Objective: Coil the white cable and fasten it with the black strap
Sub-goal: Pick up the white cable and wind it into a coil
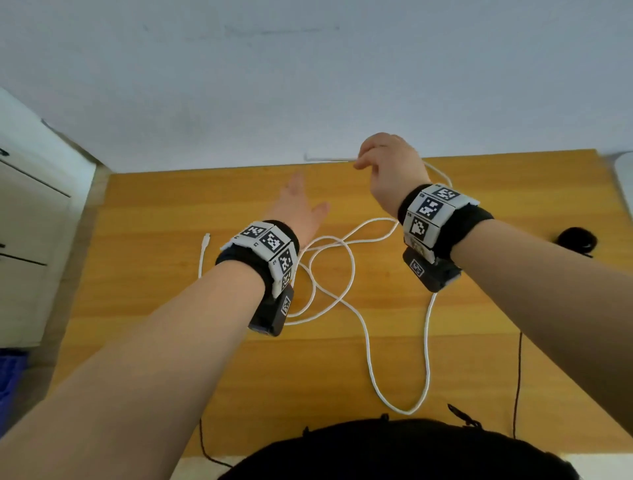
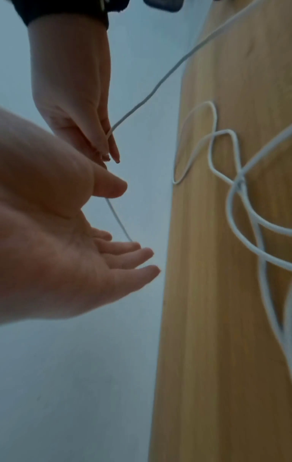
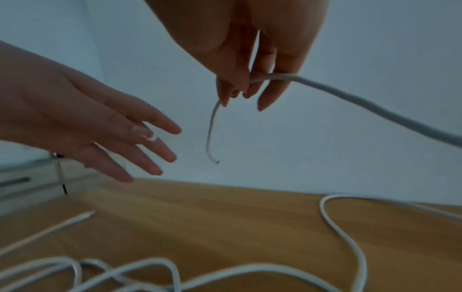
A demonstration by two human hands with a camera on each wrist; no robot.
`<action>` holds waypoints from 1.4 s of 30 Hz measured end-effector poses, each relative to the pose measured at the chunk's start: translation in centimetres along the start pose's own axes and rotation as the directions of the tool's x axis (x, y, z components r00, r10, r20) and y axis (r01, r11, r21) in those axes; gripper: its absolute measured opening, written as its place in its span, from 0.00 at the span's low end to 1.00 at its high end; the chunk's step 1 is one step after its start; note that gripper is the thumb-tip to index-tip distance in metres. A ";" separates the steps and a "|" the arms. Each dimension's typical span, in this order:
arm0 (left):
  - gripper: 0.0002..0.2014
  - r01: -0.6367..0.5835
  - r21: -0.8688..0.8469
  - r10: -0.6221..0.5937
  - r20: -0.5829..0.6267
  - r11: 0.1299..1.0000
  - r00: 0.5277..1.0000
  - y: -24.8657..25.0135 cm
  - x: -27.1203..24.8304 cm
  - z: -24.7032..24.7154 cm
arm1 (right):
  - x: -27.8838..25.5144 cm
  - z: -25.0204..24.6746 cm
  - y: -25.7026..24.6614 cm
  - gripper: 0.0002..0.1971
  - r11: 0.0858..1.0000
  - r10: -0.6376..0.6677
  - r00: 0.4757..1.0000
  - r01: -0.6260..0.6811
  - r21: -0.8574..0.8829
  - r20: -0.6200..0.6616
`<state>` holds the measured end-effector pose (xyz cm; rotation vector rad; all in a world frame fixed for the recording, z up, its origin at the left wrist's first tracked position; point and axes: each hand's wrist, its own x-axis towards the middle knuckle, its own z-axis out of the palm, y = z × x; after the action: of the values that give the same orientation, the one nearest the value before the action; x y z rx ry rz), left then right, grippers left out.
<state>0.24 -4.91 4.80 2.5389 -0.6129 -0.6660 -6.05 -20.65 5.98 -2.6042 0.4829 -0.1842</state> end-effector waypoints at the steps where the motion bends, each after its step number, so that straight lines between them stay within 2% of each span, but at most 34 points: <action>1: 0.32 -0.061 -0.009 0.060 -0.011 0.998 0.998 0.7 -0.1 -0.2 | -0.3 -0.9 -0.1 0.20 0.999 -0.009 1.000 0.010 0.046 -0.021; 4: 0.26 -0.201 0.004 0.201 -0.039 0.980 0.979 2.9 -0.7 -0.4 | -1.5 -3.2 -0.3 0.18 0.981 0.030 0.995 -0.012 0.192 -0.092; 7: 0.17 -0.197 0.161 0.219 -0.131 0.967 0.967 5.1 -1.8 -0.2 | -2.8 -5.0 0.2 0.17 0.941 0.112 0.987 -0.069 0.331 -0.113; 9: 0.15 -0.203 0.185 0.231 -0.143 0.962 0.962 6.4 -2.3 0.1 | -3.6 -6.3 0.6 0.16 0.910 0.112 0.986 -0.052 0.412 -0.123; 11: 0.13 -0.248 0.057 0.253 -0.120 0.967 0.960 7.6 -2.6 0.4 | -4.2 -7.3 1.4 0.15 0.884 0.120 0.985 -0.049 0.466 -0.123; 13: 0.10 -0.234 -0.227 0.209 -0.129 0.945 0.969 8.8 -3.2 0.5 | -4.7 -8.0 2.5 0.14 0.881 0.157 0.984 -0.102 0.461 -0.082; 14: 0.11 -0.201 -0.382 0.160 -0.135 0.902 0.978 9.3 -3.5 0.5 | -5.0 -8.2 3.1 0.13 0.886 0.186 0.981 -0.147 0.439 -0.046; 16: 0.12 -0.133 -0.633 0.075 -0.117 0.762 0.990 10.3 -4.1 0.3 | -5.8 -8.2 4.5 0.11 0.894 0.252 0.967 -0.245 0.376 0.030; 19: 0.11 -0.071 -0.820 -0.008 -0.092 0.568 0.996 11.2 -5.0 -0.4 | -7.4 -7.6 6.2 0.10 0.889 0.314 0.925 -0.366 0.275 0.215; 21: 0.11 -0.028 -0.888 -0.043 -0.054 0.460 0.998 11.4 -5.2 -0.7 | -8.5 -6.9 6.9 0.11 0.868 0.329 0.894 -0.413 0.277 0.304; 23: 0.11 0.026 -0.926 -0.057 0.005 0.376 0.998 11.3 -5.4 -0.8 | -9.2 -6.2 7.1 0.12 0.797 0.363 0.884 -0.458 0.394 0.295; 25: 0.11 0.087 -0.950 -0.064 0.071 0.301 0.995 11.2 -5.6 -0.6 | -9.6 -6.0 6.8 0.12 0.684 0.417 0.875 -0.480 0.549 0.245; 26: 0.11 0.113 -0.956 -0.067 0.099 0.270 0.993 11.1 -5.7 -0.5 | -9.6 -6.1 6.5 0.13 0.663 0.438 0.874 -0.472 0.581 0.210; 28: 0.12 0.154 -0.966 -0.057 0.145 0.205 0.988 11.1 -6.1 -0.4 | -9.7 -6.4 5.9 0.13 0.719 0.445 0.885 -0.443 0.536 0.134; 31: 0.13 0.182 -0.975 -0.025 0.180 0.130 0.983 11.1 -6.6 -0.4 | -9.8 -6.6 5.0 0.14 0.838 0.377 0.925 -0.364 0.406 0.052; 34: 0.14 0.162 -0.972 0.014 0.167 0.170 0.986 11.4 -7.0 -0.4 | -10.2 -6.3 4.0 0.16 0.910 0.296 0.955 -0.293 0.293 0.037; 38: 0.16 0.046 -0.919 0.113 0.097 0.392 0.989 11.7 -7.4 -0.4 | -10.4 -5.8 2.9 0.12 0.948 0.222 0.968 -0.242 0.208 0.115; 42: 0.19 -0.029 -0.869 0.195 0.078 0.494 0.978 11.7 -7.7 -0.6 | -10.7 -5.2 1.7 0.09 0.987 0.146 0.970 -0.155 0.032 0.195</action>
<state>-9.00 -10.21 13.90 1.4686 -0.3385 -0.8638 -17.62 -20.33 9.26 -2.4941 0.5951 0.1045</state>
